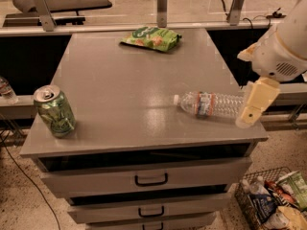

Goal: Move water bottle near green rice chip bag

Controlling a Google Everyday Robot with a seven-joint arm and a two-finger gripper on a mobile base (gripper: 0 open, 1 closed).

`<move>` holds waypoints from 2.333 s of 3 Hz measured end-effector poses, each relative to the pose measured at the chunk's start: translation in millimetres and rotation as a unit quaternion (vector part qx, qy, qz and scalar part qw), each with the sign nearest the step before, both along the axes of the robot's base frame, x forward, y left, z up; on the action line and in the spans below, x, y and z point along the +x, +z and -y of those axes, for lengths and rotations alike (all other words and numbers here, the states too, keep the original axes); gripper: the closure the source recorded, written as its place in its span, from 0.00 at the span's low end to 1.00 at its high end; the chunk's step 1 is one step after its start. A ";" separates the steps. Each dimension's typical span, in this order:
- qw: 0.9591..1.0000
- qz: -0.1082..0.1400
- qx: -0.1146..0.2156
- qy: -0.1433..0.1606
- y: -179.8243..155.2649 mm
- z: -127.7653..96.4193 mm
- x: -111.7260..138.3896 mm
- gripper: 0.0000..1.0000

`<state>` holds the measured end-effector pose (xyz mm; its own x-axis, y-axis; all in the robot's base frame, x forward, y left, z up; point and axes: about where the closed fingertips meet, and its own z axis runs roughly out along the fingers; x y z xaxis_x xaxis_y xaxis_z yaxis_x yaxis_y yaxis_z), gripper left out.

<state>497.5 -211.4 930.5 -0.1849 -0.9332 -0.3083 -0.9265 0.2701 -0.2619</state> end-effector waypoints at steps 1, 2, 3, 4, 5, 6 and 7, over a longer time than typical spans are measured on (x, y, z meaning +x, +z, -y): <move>1.000 0.012 0.020 0.011 -37.0 -2.3 34.4 0.00; 0.999 0.022 0.025 0.015 -67.3 3.0 61.5 0.02; 0.999 0.020 0.025 0.013 -81.2 7.5 70.3 0.24; 0.999 0.019 0.027 0.003 -81.4 12.4 74.6 0.47; 0.999 0.020 0.033 -0.006 -71.0 13.8 75.8 0.70; 0.999 0.035 0.029 -0.023 -45.8 16.5 84.0 0.94; 0.996 0.053 0.038 -0.068 -14.0 37.1 105.1 1.00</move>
Offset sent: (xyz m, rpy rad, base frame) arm 0.0863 -0.0078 -0.0909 0.0663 -0.0681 0.0380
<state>602.6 -248.5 916.4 -0.2710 -0.8747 -0.4017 -0.8480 0.4145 -0.3303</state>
